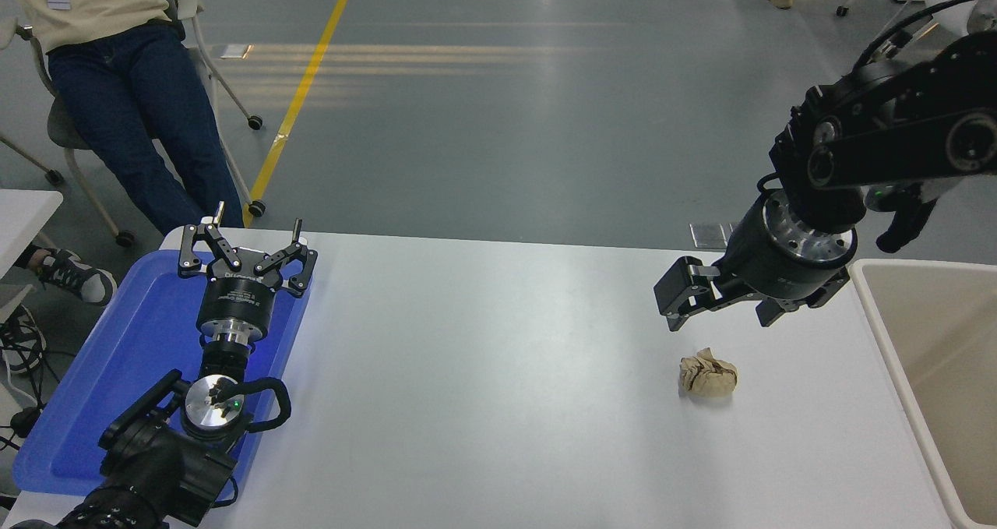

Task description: Pick up paper ball place in dustbin

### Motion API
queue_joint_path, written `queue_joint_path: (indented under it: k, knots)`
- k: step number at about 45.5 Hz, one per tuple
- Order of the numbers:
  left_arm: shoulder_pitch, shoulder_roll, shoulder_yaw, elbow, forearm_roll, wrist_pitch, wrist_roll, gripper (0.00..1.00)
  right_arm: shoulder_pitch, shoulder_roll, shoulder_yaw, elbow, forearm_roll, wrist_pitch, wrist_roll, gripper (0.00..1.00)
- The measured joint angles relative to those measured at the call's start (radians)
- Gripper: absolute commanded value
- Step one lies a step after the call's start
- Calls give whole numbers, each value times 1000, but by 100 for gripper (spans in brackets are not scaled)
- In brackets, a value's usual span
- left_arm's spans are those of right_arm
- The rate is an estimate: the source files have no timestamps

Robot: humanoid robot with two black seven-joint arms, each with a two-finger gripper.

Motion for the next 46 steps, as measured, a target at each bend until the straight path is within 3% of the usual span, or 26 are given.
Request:
queue_joint_path:
  k: [46]
  knots:
    - [0, 0, 0, 0, 0, 0, 0, 100, 10, -5, 15, -1, 2, -18, 1, 100]
